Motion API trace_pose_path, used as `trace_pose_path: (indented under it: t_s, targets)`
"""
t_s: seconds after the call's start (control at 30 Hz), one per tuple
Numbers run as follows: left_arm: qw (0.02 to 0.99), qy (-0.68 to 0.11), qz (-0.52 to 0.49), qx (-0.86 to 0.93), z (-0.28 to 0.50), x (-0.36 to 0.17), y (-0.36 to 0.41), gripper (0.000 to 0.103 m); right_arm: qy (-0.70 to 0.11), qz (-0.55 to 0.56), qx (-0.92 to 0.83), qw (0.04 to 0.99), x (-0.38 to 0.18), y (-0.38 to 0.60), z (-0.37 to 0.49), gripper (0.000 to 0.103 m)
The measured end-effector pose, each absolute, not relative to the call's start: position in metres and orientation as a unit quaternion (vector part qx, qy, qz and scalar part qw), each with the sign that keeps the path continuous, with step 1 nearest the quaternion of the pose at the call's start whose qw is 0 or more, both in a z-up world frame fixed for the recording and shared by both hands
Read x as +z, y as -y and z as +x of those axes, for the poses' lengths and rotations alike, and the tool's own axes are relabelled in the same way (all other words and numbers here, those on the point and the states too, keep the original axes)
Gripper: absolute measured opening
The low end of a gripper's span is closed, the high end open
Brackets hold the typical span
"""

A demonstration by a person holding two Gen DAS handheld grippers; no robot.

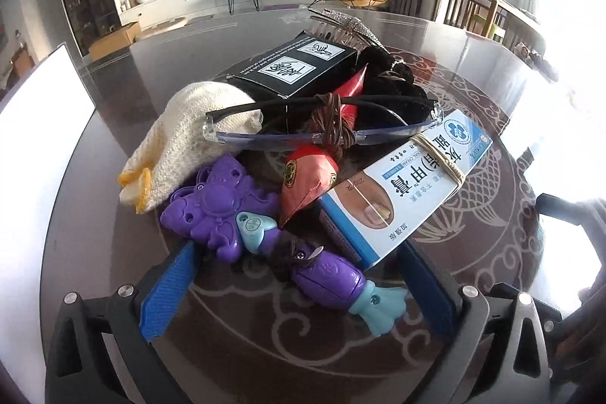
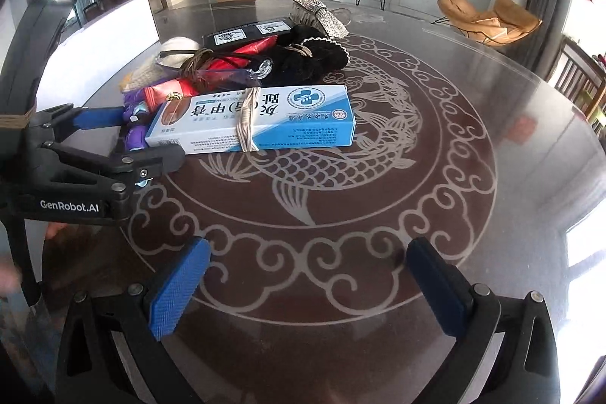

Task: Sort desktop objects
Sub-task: 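Return both tools to the pile and approach the purple toy with the left tool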

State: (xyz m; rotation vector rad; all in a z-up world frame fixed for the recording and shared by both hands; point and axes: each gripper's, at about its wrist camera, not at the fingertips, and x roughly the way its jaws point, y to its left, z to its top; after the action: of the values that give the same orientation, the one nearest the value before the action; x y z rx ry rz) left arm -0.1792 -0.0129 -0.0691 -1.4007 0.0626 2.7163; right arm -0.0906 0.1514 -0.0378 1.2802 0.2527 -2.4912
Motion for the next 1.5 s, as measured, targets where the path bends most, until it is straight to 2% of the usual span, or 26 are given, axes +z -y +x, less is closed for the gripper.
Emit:
trace_pose_path:
  t_s: [1.5]
  targets:
    - [0.043,-0.021,-0.457,0.888,-0.1774,-0.0700,0.0134,0.103,-0.084,0.450,-0.877,0.148,-0.0318,-0.1493,-0.0794,0.103]
